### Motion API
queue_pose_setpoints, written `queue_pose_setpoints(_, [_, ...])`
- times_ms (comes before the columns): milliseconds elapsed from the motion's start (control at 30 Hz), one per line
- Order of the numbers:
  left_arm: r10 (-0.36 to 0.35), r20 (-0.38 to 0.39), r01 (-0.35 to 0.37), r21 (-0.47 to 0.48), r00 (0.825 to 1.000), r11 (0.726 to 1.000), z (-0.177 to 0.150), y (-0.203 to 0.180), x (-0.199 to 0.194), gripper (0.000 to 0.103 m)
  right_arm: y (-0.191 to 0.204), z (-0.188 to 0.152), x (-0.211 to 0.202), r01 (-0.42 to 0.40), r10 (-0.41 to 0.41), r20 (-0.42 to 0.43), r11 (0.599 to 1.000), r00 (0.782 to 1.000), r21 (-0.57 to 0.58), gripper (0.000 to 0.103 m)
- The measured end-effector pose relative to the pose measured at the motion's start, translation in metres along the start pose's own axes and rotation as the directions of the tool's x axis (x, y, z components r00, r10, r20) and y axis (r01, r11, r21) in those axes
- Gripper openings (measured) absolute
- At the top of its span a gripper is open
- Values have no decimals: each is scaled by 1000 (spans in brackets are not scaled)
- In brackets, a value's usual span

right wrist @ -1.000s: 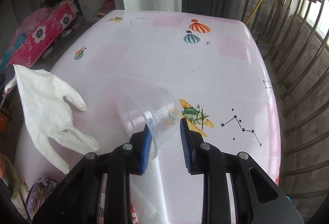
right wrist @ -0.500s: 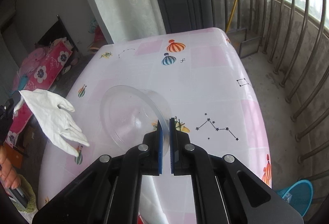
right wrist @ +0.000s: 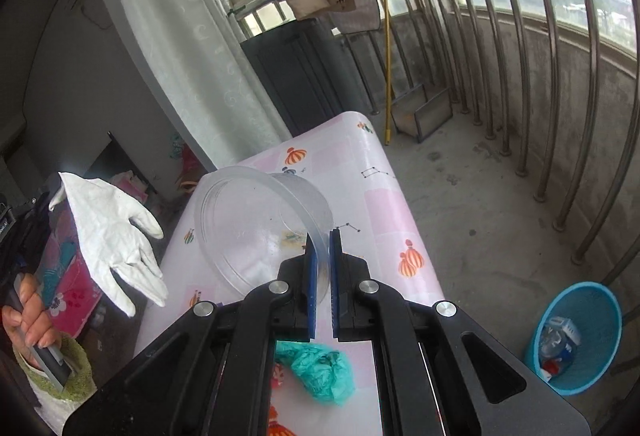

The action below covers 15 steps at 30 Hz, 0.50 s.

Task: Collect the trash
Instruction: 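Carry the cloth and clear container to the blue wastebasket and open both tools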

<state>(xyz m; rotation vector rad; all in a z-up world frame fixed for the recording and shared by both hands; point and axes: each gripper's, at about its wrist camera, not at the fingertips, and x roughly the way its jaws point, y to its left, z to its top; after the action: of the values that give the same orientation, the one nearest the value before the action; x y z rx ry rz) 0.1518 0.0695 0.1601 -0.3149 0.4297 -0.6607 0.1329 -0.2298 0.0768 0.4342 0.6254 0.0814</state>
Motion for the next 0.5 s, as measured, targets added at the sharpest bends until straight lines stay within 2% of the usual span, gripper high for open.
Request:
queue_pose_setpoints(133, [-95,-92,102,70,991,992,-12,-62,30,4,-54,-26,-44,73,-82,59,988,995,138,4])
queue_pose_setpoints(233, [-156,-180,179,120,971,977,-29,-111,64,4,-102,-49,-65,141,-167,74,952,983,273,4])
queue_pose_setpoints(333, [-205,-296,256,147,933,955,-51,-159,111,4,-152,-72,-79,193,-237,56,889,970,415,4])
queue_pose_setpoints(400, [-228,-380,304,154,896,940,-70,-193,146,4,-182,-85,-86,257,-308,31,841,951,477,4])
queue_pose_setpoints(500, [-218,-492,349,193,843,917,-106,-239,200,4,-223,-110,-97,316,-373,-16,760,928,568,4])
